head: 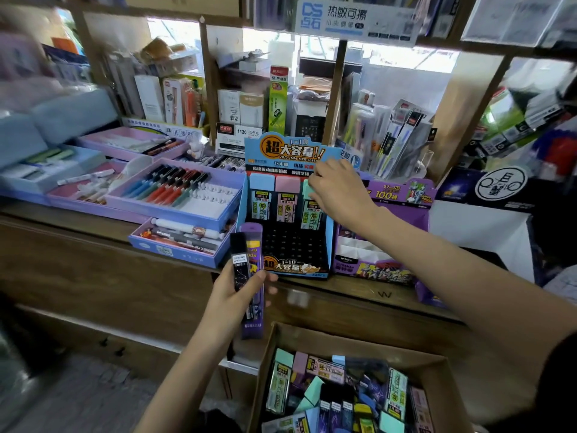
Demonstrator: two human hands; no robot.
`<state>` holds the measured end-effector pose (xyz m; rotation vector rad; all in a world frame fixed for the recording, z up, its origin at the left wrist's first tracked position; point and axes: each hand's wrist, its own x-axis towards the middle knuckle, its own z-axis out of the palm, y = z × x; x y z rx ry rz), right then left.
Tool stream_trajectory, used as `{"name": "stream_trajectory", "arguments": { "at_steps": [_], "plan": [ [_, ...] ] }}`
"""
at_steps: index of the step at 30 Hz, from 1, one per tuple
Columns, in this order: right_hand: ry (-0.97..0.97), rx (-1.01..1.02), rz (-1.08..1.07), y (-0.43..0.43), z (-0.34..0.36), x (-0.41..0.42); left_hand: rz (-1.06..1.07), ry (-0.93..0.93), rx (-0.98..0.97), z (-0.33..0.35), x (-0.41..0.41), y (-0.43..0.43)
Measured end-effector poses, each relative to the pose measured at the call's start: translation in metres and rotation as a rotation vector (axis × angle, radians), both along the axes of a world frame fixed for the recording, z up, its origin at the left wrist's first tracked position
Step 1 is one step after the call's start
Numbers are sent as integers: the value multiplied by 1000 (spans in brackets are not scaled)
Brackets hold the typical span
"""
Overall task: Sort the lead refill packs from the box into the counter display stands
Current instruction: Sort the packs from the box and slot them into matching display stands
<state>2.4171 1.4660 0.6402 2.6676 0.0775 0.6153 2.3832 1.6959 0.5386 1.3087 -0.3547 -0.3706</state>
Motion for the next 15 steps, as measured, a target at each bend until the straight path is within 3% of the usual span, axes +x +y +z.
{"name": "stream_trajectory", "arguments": {
  "at_steps": [2,4,8,10,12,15],
  "plan": [
    [-35,15,19,9,1,-9,-14,-9,6,3,-2,-1],
    [-60,192,109,25,-5,-25,-28,-1,-7,6,-6,-4],
    [201,1079,176,66,-24,-62,-72,4,-1,11,-15,-13],
    [276,1400,133,71,-34,-71,-103,-13,27,13,-19,-17],
    [251,1585,95,68,-37,-78,-137,-21,54,14,-23,-21],
    [219,1694,77,57,-38,-89,-182,-20,72,14,-29,-30]
  ]
}}
